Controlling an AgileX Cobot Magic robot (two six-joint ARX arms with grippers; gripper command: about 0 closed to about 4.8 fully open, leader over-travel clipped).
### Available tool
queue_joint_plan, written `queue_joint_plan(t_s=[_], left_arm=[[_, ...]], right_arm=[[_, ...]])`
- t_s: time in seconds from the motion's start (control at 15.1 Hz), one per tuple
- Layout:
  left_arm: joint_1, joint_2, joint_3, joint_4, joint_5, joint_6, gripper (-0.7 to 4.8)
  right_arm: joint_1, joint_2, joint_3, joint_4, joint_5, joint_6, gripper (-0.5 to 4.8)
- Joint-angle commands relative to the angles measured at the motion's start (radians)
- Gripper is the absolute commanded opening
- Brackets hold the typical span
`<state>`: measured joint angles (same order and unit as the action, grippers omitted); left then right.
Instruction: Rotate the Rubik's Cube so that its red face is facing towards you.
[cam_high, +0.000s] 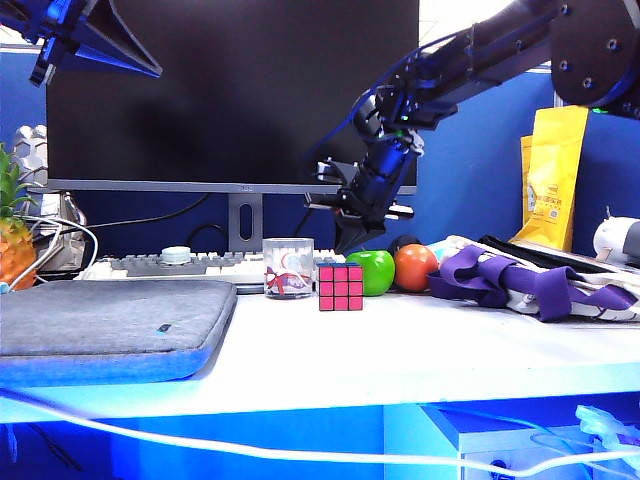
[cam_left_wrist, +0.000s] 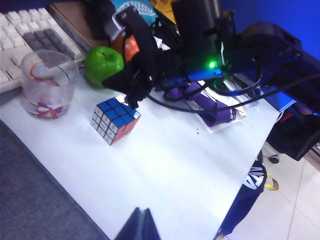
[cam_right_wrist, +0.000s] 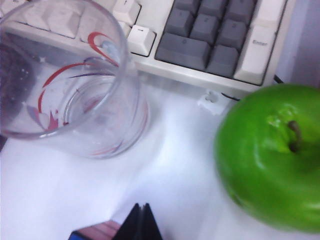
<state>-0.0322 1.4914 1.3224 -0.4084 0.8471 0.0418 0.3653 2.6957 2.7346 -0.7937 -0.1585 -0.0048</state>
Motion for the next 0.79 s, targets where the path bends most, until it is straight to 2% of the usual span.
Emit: queue_joint_plan(t_s=[0.07, 0.79], left_arm=[[-0.001, -0.002, 0.005, 0.006, -0.007, 0.011, -0.03], [-0.001, -0.002, 0.005, -0.007, -0.013, 0.01, -0.03]], right_arm=[[0.002, 0.008, 0.005, 0.009, -0.016, 0.005, -0.08], [0.016, 0.01, 0.006, -0.124, -0.066, 0.024, -0.08]])
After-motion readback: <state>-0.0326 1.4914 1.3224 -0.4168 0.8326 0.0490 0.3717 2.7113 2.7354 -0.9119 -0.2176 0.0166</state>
